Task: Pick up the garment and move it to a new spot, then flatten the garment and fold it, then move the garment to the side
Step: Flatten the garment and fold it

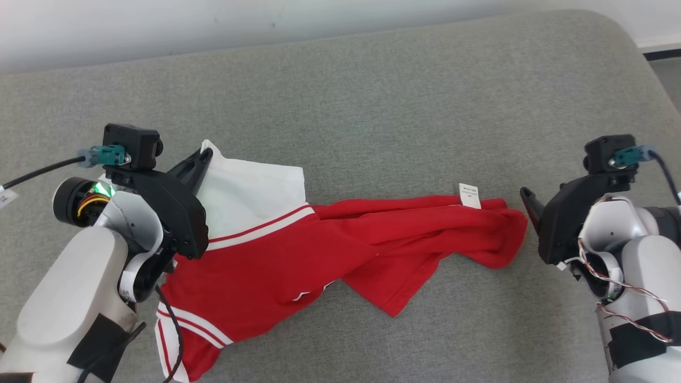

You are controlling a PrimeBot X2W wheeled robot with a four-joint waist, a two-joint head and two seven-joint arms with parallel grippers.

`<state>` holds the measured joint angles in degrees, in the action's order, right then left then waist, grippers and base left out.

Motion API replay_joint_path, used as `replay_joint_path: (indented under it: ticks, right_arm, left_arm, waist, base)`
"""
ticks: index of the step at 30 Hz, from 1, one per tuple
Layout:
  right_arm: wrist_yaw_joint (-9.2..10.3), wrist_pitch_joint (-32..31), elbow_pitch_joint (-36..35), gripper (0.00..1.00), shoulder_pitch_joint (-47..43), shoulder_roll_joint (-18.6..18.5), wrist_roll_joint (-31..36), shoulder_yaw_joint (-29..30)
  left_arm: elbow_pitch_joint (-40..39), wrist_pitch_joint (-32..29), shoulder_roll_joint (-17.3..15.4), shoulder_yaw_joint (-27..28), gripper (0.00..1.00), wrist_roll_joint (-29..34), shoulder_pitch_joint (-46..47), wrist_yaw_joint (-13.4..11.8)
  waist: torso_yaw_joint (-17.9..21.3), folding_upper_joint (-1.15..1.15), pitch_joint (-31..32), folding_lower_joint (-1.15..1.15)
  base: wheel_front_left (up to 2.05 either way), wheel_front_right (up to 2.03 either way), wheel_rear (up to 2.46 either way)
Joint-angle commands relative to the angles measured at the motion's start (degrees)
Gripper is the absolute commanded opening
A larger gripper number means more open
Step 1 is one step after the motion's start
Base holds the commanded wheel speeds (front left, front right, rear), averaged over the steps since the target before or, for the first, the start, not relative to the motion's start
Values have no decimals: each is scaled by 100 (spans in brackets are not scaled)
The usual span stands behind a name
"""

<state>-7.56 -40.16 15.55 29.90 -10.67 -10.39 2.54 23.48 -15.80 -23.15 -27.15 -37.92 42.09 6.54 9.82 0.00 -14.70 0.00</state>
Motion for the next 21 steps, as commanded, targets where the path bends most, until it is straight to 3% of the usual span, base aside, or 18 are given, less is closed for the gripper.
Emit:
replay_joint_path:
  ticks: [1, 21]
  right_arm:
    - [15, -34, 197, 100, 92, -21, 50, -87]
    - [15, 106, 1043, 100, 138, -21, -1, -742]
  left_arm:
    - [-30, -26, -15, -1, 0, -16, 37, -15]
    - [-8, -59, -88, -26, 0, -95, 96, -58]
  waist:
    - [-103, 0, -104, 0]
    - [-145, 0, -229, 0]
  base:
    - [0, 0, 0]
    - [0, 0, 0]
